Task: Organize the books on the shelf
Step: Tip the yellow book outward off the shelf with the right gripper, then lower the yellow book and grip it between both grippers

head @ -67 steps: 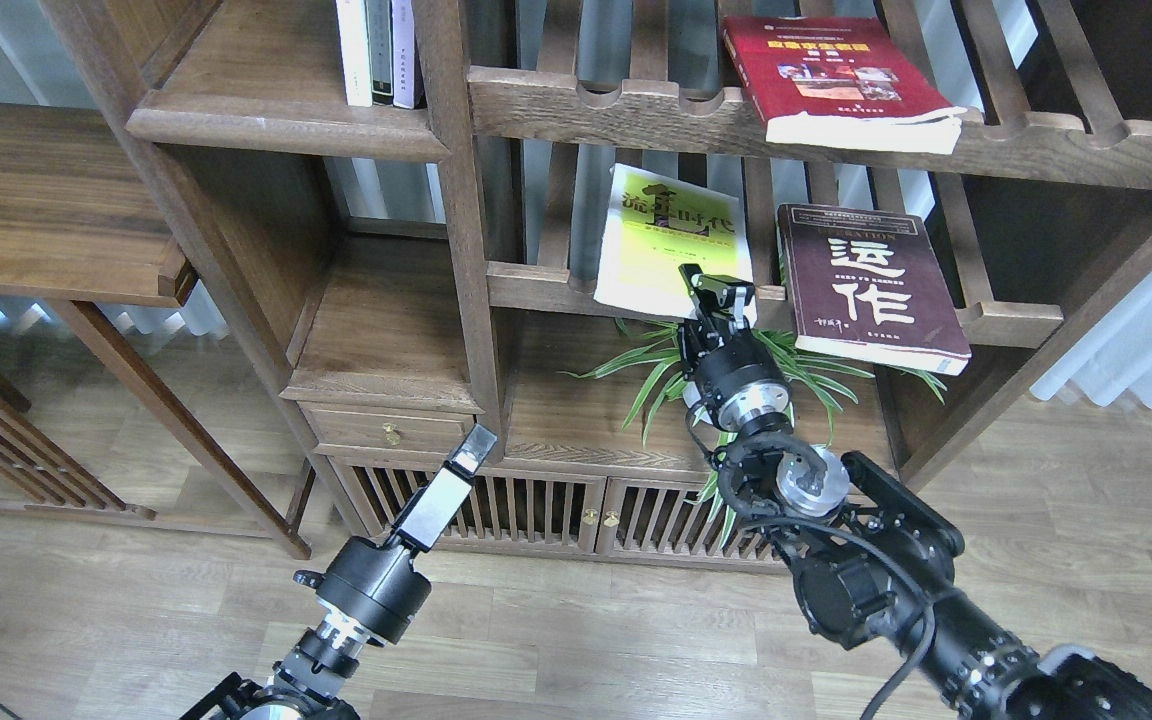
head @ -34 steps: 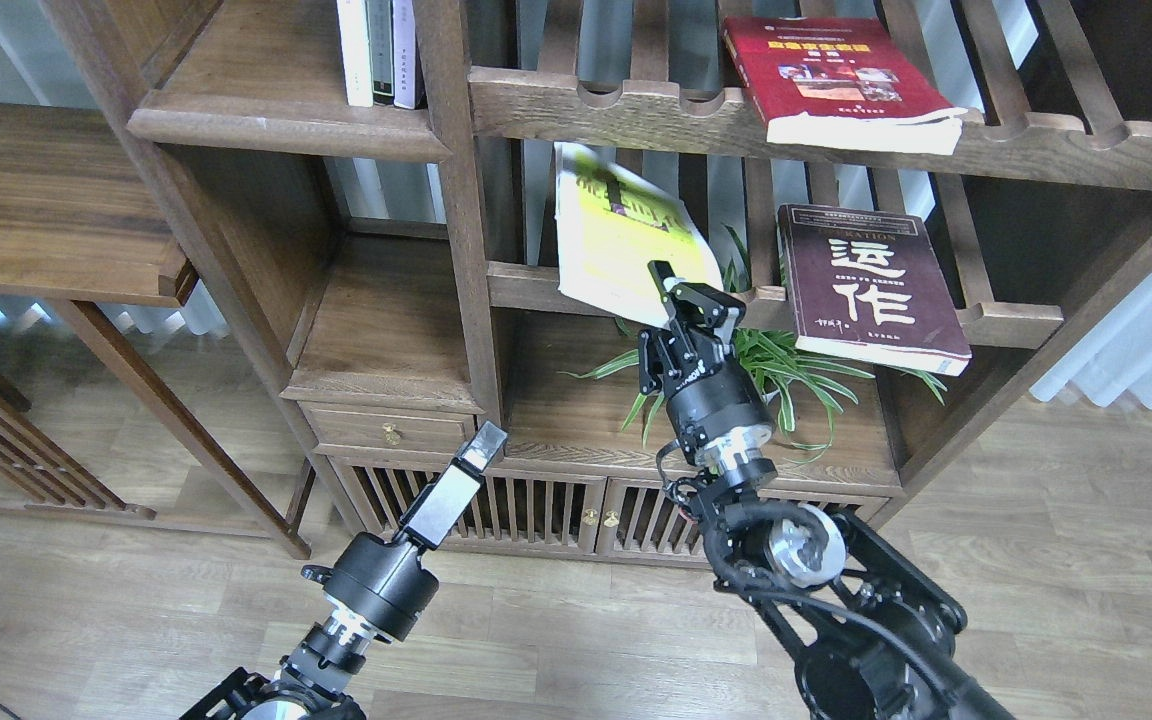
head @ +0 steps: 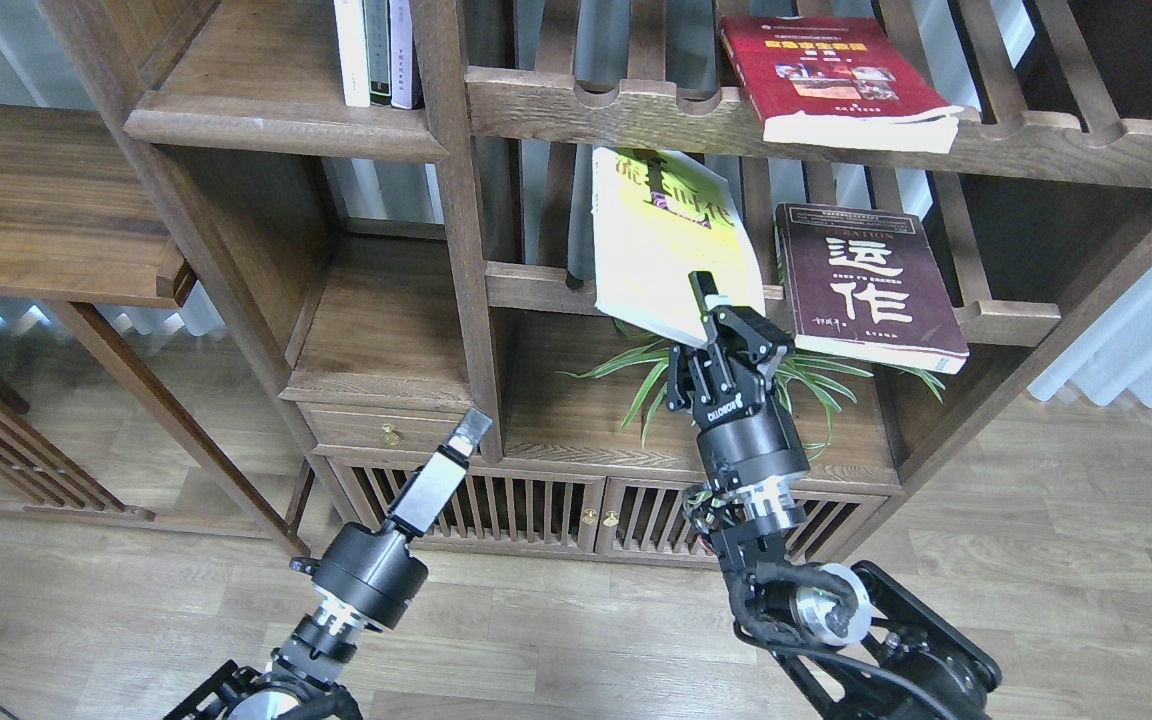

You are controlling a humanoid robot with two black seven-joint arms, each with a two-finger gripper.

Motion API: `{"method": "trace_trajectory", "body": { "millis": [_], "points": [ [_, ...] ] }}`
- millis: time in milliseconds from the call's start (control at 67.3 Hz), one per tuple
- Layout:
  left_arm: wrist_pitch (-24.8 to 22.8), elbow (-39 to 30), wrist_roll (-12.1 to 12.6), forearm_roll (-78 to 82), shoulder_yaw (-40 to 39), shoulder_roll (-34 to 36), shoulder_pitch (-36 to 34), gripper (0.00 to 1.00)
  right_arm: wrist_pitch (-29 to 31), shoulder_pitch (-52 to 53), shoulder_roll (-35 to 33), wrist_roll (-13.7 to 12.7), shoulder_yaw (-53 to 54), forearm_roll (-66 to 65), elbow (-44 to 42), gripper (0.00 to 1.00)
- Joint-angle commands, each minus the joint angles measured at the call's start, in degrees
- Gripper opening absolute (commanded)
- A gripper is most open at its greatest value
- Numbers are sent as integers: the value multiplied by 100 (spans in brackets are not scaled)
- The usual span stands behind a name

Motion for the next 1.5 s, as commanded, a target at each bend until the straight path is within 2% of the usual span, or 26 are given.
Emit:
{"method": "trace_trajectory", "body": {
  "millis": [0, 74, 178, 416, 684, 773, 788, 877, 981, 1233, 1322, 1486],
  "points": [
    [0, -74, -3, -11, -233, 0, 9, 100, 2, -33, 41, -2, -102, -143, -14, 4],
    [0, -74, -3, -11, -348, 0, 53, 100, 2, -33, 49, -20, -102, -513, -85, 4],
    [0, -74, -3, -187, -383, 0, 79, 100, 2, -16, 102, -231, -93, -1435, -383, 4],
    [0, -83, -3, -248, -418, 158, 141, 100, 2, 20, 163, -240, 38, -2261, -1051, 4],
    [0, -83, -3, -248, -400, 167, 211, 100, 2, -7, 252, -292, 337, -2658, -1412, 4],
    [0, -74, -3, -257, -400, 167, 211, 100, 2, -16, 234, -512, 320, -2631, -1421, 5],
    [0, -74, -3, -257, -400, 167, 211, 100, 2, -42, 225, -747, 294, -2605, -1421, 5],
    [0, -74, -3, -266, -400, 185, 202, 100, 2, -165, 199, -1056, 267, -2579, -1438, 5],
    [0, -74, -3, -371, -409, 299, 202, 100, 2, -341, 181, -1206, 267, -2500, -1438, 5],
    [0, -92, 23, -697, -374, 703, 404, 100, 2, -473, 137, -1321, 258, -2113, -1438, 5],
    [0, -92, 234, -881, -330, 949, 492, 100, 2, -464, 128, -1391, 232, -1981, -1429, 5],
    [0, -92, 1174, -1865, -269, 1397, 501, 100, 2, -446, 120, -1567, 100, -1928, -1421, 5]
  ]
}}
